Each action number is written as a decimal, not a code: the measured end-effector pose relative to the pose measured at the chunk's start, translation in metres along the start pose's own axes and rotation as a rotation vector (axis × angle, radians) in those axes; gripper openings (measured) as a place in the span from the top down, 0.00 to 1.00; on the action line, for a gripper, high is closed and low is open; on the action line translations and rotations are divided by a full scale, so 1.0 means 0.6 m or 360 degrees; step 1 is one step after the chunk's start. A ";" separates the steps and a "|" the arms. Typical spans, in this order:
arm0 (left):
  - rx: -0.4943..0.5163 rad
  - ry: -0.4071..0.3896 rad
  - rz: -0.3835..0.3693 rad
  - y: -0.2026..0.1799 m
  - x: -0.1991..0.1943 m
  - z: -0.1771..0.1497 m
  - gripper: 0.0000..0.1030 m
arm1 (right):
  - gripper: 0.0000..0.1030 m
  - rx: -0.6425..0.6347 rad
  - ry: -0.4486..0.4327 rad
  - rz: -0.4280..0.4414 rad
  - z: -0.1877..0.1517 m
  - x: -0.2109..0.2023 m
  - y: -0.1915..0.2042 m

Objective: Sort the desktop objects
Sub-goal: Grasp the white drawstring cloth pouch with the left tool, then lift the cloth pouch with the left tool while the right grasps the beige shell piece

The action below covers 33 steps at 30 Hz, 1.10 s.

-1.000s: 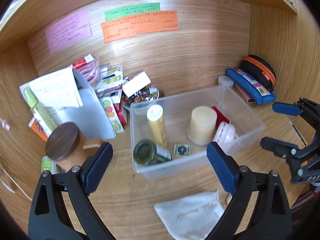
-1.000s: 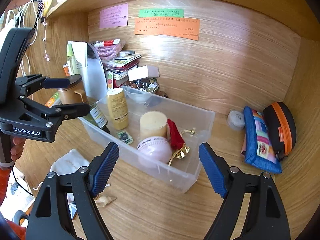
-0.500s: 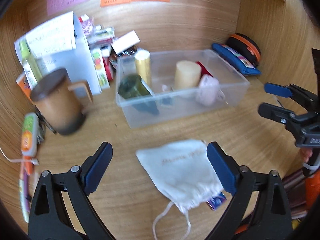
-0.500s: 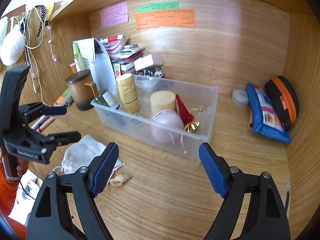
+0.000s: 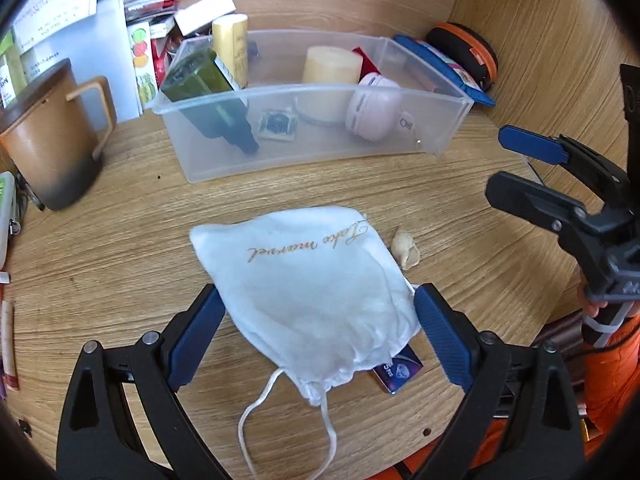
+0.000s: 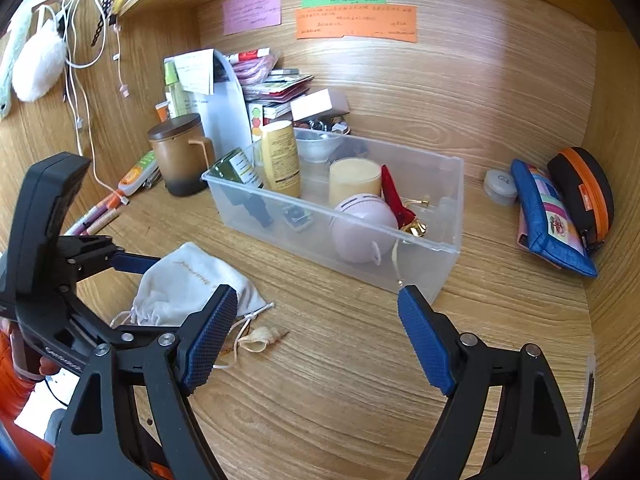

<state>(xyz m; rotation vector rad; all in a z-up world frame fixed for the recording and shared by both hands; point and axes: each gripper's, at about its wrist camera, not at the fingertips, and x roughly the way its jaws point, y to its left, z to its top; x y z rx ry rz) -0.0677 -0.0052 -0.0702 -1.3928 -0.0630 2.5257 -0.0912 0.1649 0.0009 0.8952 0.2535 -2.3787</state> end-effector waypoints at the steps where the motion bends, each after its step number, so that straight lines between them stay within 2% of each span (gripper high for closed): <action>1: -0.0005 0.0007 0.0000 -0.001 0.003 0.001 0.07 | 0.22 -0.0009 0.0004 0.0002 -0.002 0.001 0.002; 4: -0.0022 0.0011 0.0014 0.000 0.012 0.004 0.07 | 0.22 -0.0022 0.0011 0.0003 -0.005 0.004 0.005; 8: -0.0005 0.0000 0.0018 0.001 0.015 0.005 0.26 | 0.22 -0.0012 0.0033 0.0023 -0.012 0.009 0.002; 17: -0.0003 -0.0069 0.0076 0.012 0.000 0.003 0.48 | 0.22 0.0012 0.0101 0.0089 -0.026 0.029 0.001; 20: 0.0005 -0.0101 0.0109 0.013 -0.010 0.002 0.51 | 0.22 0.0022 0.0120 0.0109 -0.030 0.037 0.003; 26: -0.0018 -0.0174 0.0149 0.025 -0.035 0.002 0.52 | 0.24 0.0027 0.0174 0.0163 -0.038 0.057 0.012; 30: -0.0050 -0.0230 0.0158 0.037 -0.053 0.001 0.52 | 0.36 0.0007 0.0226 0.0192 -0.044 0.077 0.023; 33: -0.0076 -0.0260 0.0161 0.046 -0.065 0.000 0.52 | 0.41 0.0000 0.0263 0.0211 -0.047 0.092 0.031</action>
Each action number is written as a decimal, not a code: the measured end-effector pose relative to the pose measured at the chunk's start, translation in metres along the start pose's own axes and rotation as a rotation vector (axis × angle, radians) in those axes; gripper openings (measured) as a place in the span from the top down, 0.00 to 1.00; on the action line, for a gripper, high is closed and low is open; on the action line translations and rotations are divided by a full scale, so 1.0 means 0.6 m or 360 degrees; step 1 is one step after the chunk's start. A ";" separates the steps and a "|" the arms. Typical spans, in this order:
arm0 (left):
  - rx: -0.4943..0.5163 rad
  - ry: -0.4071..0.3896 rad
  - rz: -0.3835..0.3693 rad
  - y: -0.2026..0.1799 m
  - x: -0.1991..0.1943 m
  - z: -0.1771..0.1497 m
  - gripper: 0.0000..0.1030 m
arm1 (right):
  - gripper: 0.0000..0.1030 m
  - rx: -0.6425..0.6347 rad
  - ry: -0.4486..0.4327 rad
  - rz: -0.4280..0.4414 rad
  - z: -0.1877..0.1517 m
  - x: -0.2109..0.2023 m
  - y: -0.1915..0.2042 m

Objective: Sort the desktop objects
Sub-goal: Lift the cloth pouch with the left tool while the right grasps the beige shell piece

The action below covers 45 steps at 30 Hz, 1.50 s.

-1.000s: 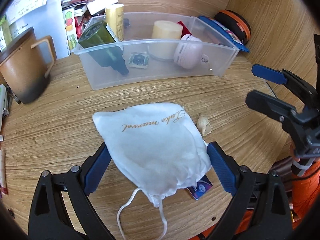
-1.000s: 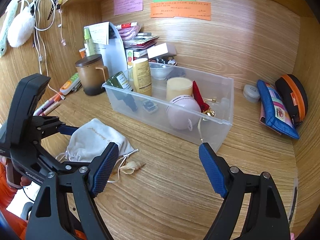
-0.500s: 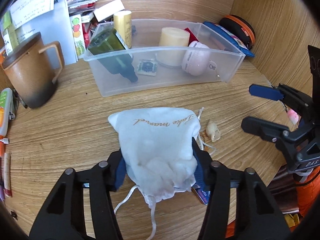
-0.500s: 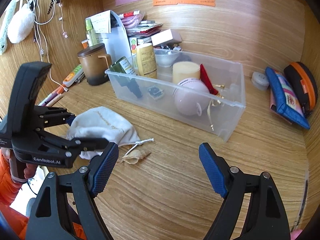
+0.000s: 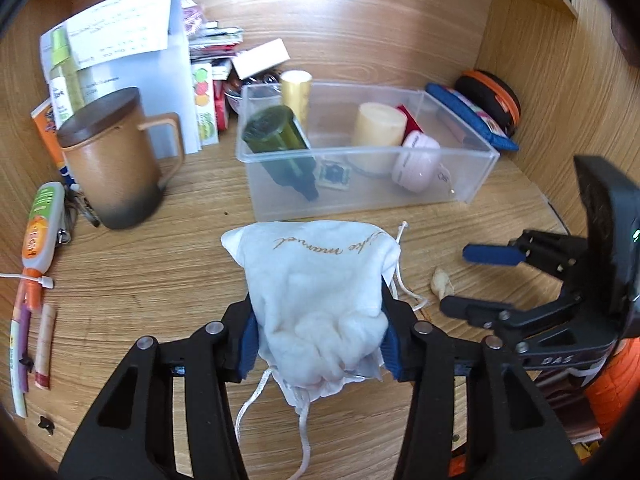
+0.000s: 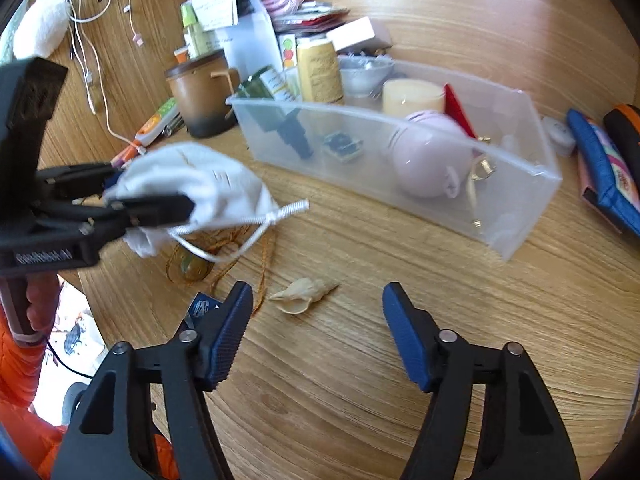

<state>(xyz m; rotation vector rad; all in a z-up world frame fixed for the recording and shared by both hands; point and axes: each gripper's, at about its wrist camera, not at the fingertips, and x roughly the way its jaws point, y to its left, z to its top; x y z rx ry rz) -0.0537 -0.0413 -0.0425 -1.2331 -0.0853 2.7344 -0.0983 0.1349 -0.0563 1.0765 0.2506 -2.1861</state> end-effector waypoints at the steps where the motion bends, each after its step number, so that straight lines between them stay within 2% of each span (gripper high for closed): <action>1: -0.0012 -0.0009 0.0003 0.005 -0.003 0.000 0.52 | 0.43 -0.0008 0.0012 0.0003 0.000 0.006 0.003; 13: -0.0058 -0.0039 0.0017 0.024 -0.012 -0.002 0.52 | 0.72 -0.0046 0.0058 -0.0004 0.004 0.028 0.023; 20: -0.0059 -0.0053 0.0007 0.020 -0.015 -0.001 0.53 | 0.73 -0.0105 0.0046 -0.0068 0.005 0.025 0.032; 21: -0.0057 -0.0058 0.0008 0.019 -0.017 -0.001 0.53 | 0.78 -0.0109 0.0050 -0.0064 0.005 0.023 0.033; 33: -0.0034 -0.0122 -0.0011 0.002 -0.035 0.024 0.53 | 0.78 -0.0097 0.0020 -0.0089 0.005 0.007 0.020; 45: 0.0061 -0.0205 0.0001 -0.030 -0.052 0.072 0.53 | 0.78 -0.0075 -0.0143 -0.0178 0.035 -0.058 -0.006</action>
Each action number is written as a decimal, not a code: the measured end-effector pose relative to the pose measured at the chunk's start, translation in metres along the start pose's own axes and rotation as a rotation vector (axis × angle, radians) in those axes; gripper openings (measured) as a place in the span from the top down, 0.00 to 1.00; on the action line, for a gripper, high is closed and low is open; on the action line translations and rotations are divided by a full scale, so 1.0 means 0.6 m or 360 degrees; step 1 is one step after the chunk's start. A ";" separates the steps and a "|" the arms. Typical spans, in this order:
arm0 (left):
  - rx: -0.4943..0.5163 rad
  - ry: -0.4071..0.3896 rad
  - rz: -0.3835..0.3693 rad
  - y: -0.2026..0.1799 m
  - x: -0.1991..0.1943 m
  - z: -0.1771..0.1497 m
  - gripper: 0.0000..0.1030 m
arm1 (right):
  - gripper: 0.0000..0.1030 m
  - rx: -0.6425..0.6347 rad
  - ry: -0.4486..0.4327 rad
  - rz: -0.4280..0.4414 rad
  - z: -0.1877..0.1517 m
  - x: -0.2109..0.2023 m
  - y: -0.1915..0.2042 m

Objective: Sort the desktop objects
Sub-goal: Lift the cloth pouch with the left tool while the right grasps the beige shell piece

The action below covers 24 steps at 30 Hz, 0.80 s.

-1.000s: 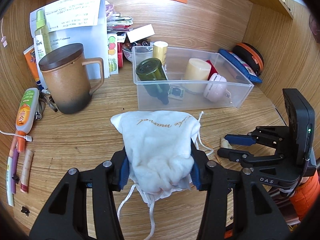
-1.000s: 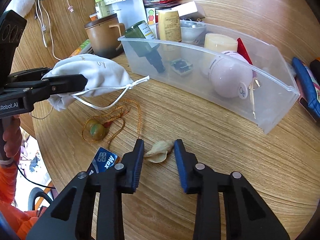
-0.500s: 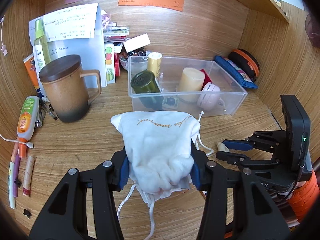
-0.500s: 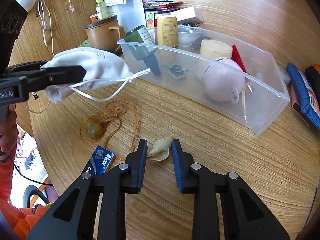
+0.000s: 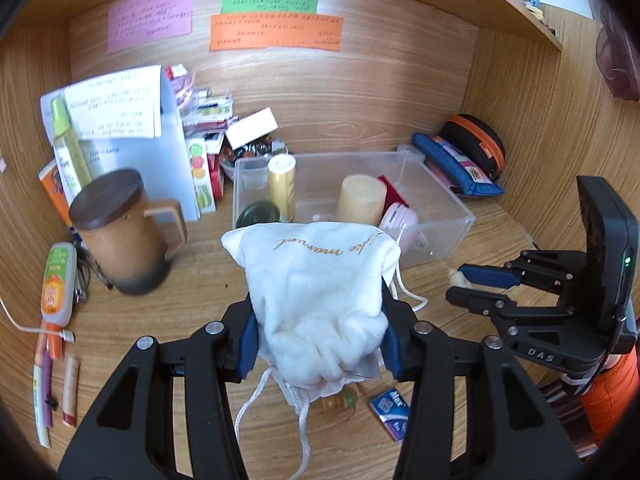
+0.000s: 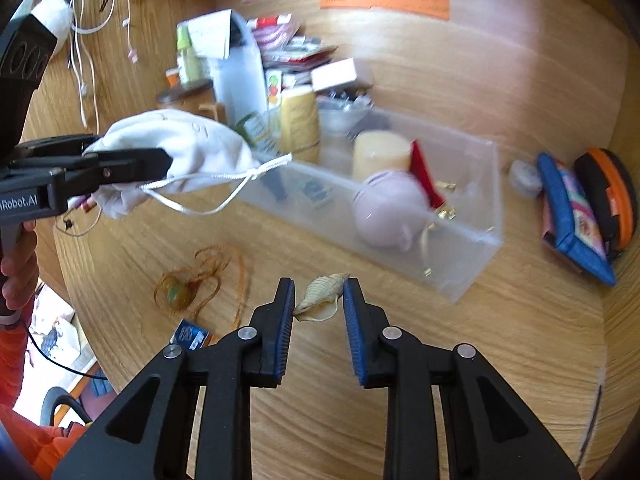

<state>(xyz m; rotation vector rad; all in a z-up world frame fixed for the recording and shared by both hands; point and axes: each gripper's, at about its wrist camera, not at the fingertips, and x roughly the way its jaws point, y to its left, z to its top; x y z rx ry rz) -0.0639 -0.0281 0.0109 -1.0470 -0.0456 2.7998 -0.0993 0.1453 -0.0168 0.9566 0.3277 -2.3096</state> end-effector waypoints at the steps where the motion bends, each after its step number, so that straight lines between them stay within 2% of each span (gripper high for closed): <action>1: 0.0011 -0.0008 0.0005 -0.004 0.000 0.006 0.53 | 0.78 0.0004 -0.0019 -0.0008 0.004 -0.006 -0.004; 14: 0.0050 -0.0048 -0.0010 -0.019 0.022 0.049 0.53 | 0.78 0.0056 -0.0143 -0.0078 0.052 -0.051 -0.053; 24: 0.0034 -0.0090 0.0000 -0.006 0.032 0.085 0.53 | 0.78 0.0066 -0.0171 -0.0104 0.077 -0.045 -0.079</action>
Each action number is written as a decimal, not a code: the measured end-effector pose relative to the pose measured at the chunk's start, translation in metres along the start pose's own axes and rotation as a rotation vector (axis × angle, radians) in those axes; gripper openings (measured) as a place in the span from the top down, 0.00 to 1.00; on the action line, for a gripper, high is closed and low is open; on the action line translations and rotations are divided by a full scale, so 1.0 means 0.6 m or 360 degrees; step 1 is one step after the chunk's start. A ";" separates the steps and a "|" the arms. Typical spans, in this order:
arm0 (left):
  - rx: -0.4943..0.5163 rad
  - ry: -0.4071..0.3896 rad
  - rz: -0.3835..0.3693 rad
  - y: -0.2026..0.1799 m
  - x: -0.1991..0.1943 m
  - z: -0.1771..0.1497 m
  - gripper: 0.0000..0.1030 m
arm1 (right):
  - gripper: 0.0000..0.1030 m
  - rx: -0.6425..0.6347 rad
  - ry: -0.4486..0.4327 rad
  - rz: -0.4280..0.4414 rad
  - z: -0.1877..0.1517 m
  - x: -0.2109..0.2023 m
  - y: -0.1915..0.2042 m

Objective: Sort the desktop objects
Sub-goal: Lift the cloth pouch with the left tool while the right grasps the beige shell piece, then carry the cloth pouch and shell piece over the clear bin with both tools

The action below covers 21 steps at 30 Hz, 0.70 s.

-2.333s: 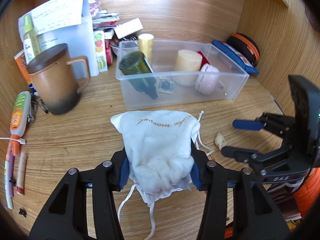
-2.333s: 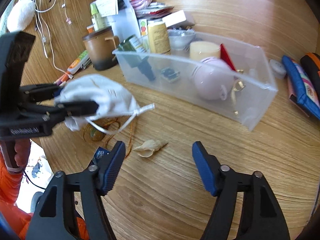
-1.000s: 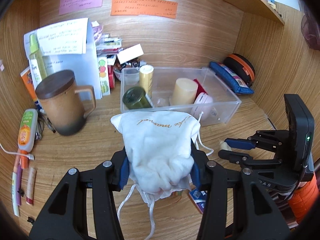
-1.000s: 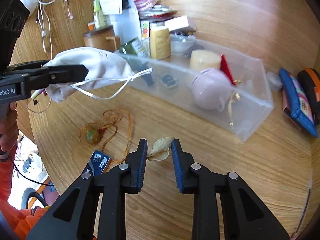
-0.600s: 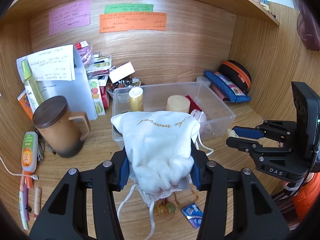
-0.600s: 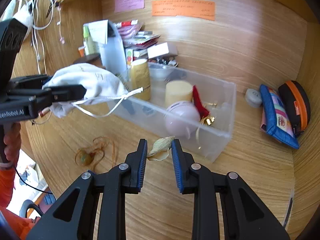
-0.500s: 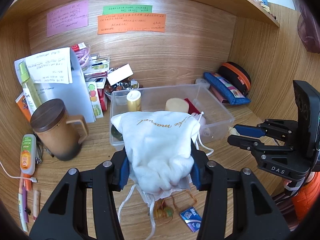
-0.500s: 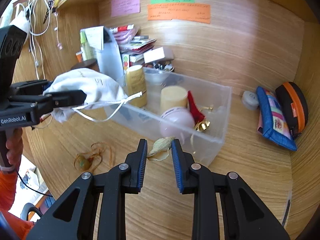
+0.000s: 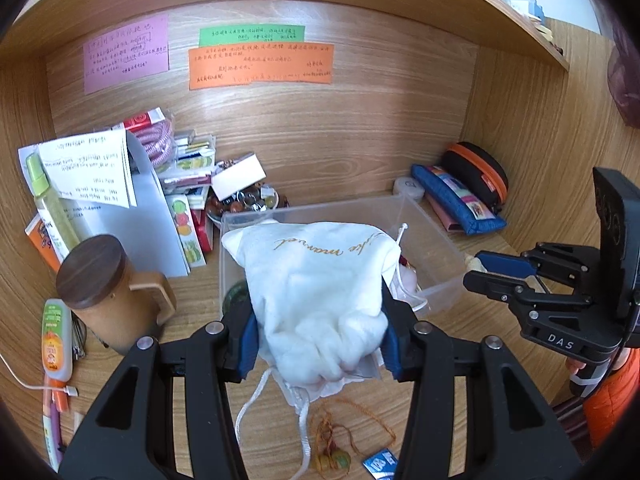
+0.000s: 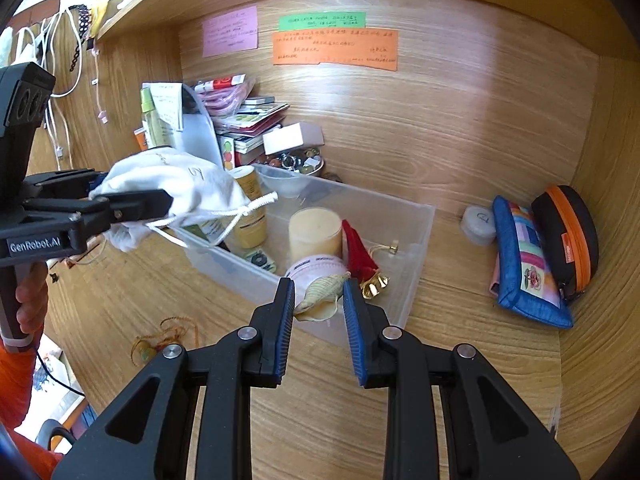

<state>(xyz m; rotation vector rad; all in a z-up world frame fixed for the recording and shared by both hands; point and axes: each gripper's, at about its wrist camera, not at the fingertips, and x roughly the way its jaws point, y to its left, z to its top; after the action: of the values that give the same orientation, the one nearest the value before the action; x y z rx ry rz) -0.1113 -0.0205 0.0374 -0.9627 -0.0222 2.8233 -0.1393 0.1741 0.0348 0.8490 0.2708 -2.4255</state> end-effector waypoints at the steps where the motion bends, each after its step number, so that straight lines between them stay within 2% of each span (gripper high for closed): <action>1: 0.0003 -0.0003 0.0006 0.002 0.002 0.004 0.53 | 0.78 0.0005 0.0001 0.0002 0.002 0.003 -0.003; 12: -0.0007 -0.0015 0.0036 0.021 0.032 0.044 0.52 | 0.78 0.0011 0.0011 -0.0001 0.025 0.036 -0.025; 21: 0.0008 0.0028 0.0043 0.024 0.076 0.066 0.52 | 0.78 0.0039 0.0029 -0.0002 0.037 0.064 -0.052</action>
<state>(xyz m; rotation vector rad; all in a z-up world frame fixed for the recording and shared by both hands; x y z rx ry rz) -0.1730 -0.0261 0.0402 -0.9938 0.0005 2.8380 -0.1933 0.1756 0.0283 0.8822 0.2492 -2.4280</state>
